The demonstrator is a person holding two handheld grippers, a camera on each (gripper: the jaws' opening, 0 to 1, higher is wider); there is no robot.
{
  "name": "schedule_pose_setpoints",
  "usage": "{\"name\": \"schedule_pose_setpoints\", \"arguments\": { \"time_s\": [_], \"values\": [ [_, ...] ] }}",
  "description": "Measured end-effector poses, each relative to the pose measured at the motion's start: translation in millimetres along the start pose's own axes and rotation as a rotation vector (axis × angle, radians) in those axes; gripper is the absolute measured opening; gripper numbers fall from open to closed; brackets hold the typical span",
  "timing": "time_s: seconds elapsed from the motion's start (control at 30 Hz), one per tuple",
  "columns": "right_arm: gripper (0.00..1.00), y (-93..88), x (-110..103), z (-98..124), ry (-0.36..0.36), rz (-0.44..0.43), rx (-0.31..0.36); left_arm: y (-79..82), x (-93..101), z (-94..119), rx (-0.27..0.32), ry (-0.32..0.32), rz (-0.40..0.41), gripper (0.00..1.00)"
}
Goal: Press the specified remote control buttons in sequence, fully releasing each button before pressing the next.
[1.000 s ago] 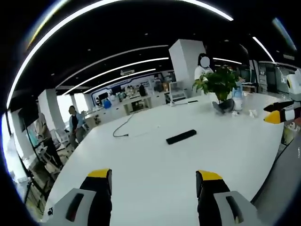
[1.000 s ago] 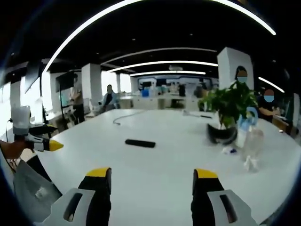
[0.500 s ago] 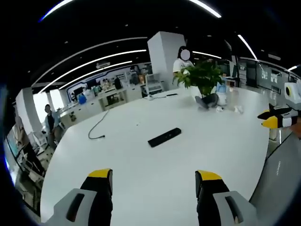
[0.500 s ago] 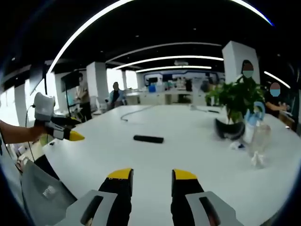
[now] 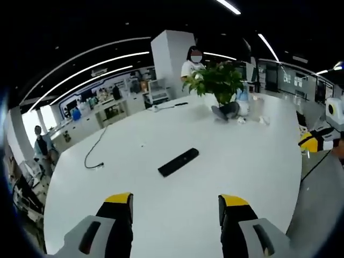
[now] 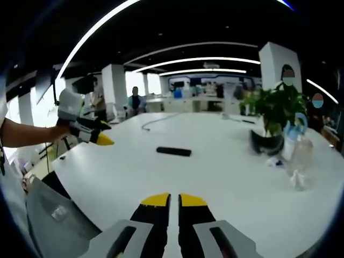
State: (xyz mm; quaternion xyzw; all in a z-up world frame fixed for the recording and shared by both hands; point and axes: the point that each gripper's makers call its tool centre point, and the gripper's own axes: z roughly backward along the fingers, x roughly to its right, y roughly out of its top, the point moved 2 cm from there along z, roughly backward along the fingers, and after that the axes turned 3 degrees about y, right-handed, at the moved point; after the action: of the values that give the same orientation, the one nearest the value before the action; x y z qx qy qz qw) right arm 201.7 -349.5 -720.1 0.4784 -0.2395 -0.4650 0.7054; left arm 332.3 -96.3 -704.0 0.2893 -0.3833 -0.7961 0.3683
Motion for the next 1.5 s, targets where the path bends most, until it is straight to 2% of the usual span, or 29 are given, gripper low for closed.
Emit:
{"name": "schedule_pose_setpoints", "arguments": {
  "time_s": [0.27,0.6,0.73,0.93,1.0,1.13,1.3,1.4,1.43,1.5],
  "values": [
    [0.0,-3.0,-0.7,-1.2,0.003,0.007,-0.023,9.6,-6.9,-25.9,-0.037,-0.043,-0.106,0.64],
    [0.0,-7.8,0.0,-3.1,-0.003,0.016,-0.053,21.5,-17.2,-59.9,-0.085,-0.097,-0.163,0.61],
    [0.0,-9.3,-0.8,-4.0,-0.003,0.027,-0.064,22.7,-18.7,-77.7,-0.123,-0.137,-0.19,0.54],
    [0.0,-11.7,-1.1,-4.7,-0.002,0.026,-0.081,20.3,-21.0,-104.7,-0.193,-0.19,-0.241,0.51],
    [0.0,-12.0,-1.0,-4.7,-0.004,0.03,-0.083,21.0,-22.2,-110.5,-0.205,-0.201,-0.243,0.5],
    [0.0,-13.8,-0.8,-5.3,-0.006,0.027,-0.093,20.7,-18.2,-122.3,-0.251,-0.271,-0.221,0.48],
    [0.0,-16.3,-2.4,-6.7,0.0,0.032,-0.111,21.1,-17.2,-137.6,-0.303,-0.328,-0.233,0.41],
    [0.0,-16.9,-2.5,-6.9,-0.001,0.033,-0.115,22.0,-18.3,-147.2,-0.327,-0.338,-0.251,0.34],
    [0.0,-17.2,-2.4,-6.9,-0.001,0.031,-0.118,18.7,-19.5,-150.1,-0.356,-0.352,-0.286,0.32],
    [0.0,-17.8,-2.3,-7.0,-0.002,0.031,-0.121,16.5,-18.8,-157.5,-0.362,-0.375,-0.34,0.3]
  ]
}}
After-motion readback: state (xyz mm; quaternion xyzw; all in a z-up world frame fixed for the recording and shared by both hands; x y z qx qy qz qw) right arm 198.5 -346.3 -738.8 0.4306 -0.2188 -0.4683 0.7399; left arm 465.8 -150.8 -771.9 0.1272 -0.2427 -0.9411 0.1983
